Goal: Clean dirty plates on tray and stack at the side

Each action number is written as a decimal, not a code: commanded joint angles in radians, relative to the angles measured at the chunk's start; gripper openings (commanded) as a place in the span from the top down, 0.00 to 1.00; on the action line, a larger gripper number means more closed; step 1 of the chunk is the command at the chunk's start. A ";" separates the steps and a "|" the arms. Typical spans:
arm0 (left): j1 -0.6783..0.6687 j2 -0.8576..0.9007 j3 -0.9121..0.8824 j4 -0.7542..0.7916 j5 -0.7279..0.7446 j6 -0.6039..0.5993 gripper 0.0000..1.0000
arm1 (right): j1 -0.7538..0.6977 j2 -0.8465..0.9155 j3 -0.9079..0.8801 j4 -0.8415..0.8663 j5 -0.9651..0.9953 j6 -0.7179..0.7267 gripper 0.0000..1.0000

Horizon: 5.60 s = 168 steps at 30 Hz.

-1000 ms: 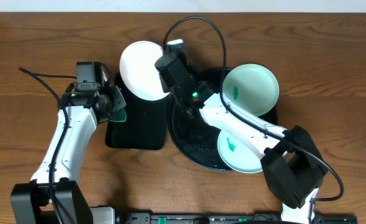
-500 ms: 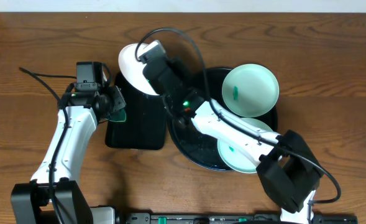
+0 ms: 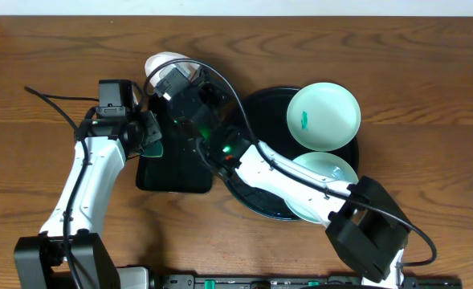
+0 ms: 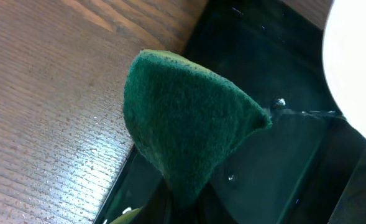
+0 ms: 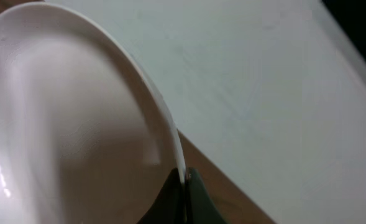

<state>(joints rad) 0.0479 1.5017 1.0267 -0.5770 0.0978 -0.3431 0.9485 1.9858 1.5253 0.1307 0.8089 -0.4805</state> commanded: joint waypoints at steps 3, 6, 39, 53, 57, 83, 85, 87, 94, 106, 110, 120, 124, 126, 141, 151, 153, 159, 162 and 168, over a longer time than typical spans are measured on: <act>0.000 0.004 -0.007 0.002 -0.013 -0.010 0.92 | 0.014 0.000 0.023 0.011 0.058 -0.068 0.99; 0.000 0.004 -0.007 0.002 -0.013 -0.010 0.92 | 0.014 0.000 0.023 0.008 0.058 -0.068 0.99; 0.000 0.004 -0.007 0.000 -0.013 -0.010 0.92 | 0.014 0.001 0.023 -0.023 0.037 -0.067 0.99; 0.000 0.004 -0.007 -0.001 -0.013 -0.010 0.92 | 0.015 0.001 0.023 -0.101 0.040 -0.021 0.99; 0.000 0.004 -0.007 -0.001 -0.013 -0.010 0.92 | 0.012 0.001 0.023 -0.101 0.040 -0.021 0.99; 0.000 0.004 -0.007 -0.001 -0.013 -0.010 0.92 | -0.003 0.001 0.023 -0.209 0.043 -0.022 0.99; 0.000 0.004 -0.007 -0.001 -0.013 -0.010 0.92 | -0.005 0.001 0.023 -0.158 0.082 -0.022 0.99; 0.000 0.004 -0.007 -0.001 -0.013 -0.010 0.92 | -0.004 0.001 0.023 -0.110 0.130 -0.022 0.99; 0.000 0.004 -0.007 -0.001 -0.013 -0.010 0.92 | -0.005 0.001 0.023 -0.130 0.185 -0.022 0.99; 0.000 0.004 -0.007 -0.001 -0.013 -0.010 0.92 | -0.010 0.001 0.023 -0.291 0.181 -0.021 0.99; 0.000 0.004 -0.007 -0.001 -0.012 -0.010 0.92 | -0.010 0.001 0.023 -0.283 0.181 -0.021 0.99; 0.000 0.004 -0.007 -0.001 -0.013 -0.010 0.92 | -0.042 0.001 0.023 -0.256 0.175 0.227 0.99; 0.000 0.004 -0.007 -0.001 -0.013 -0.010 0.92 | -0.069 -0.009 0.023 -0.288 0.105 0.392 0.99; 0.000 0.004 -0.007 -0.001 -0.013 -0.010 0.92 | -0.084 -0.026 0.023 -0.334 0.033 0.481 0.99; 0.000 0.004 -0.007 -0.001 -0.013 -0.010 0.92 | -0.403 -0.214 0.023 -0.627 -0.795 0.871 0.99; 0.000 0.004 -0.007 -0.004 -0.012 -0.010 0.92 | -0.756 -0.250 0.023 -0.955 -0.983 0.874 0.99; 0.000 0.004 -0.007 -0.005 -0.012 -0.010 0.92 | -0.816 -0.250 0.023 -0.994 -0.983 0.877 0.99; 0.000 0.004 -0.007 -0.005 -0.012 -0.010 0.92 | -1.004 -0.250 0.023 -1.104 -0.982 0.876 0.99; 0.000 0.004 -0.007 -0.005 -0.012 -0.010 0.92 | -1.097 -0.250 0.023 -1.149 -0.982 0.876 0.99; 0.000 0.004 -0.007 -0.005 -0.012 -0.010 0.92 | -1.266 -0.250 0.023 -1.206 -0.955 0.864 0.99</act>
<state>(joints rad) 0.0479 1.5017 1.0267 -0.5800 0.0978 -0.3431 -0.2489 1.7546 1.5372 -1.0626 -0.1535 0.3832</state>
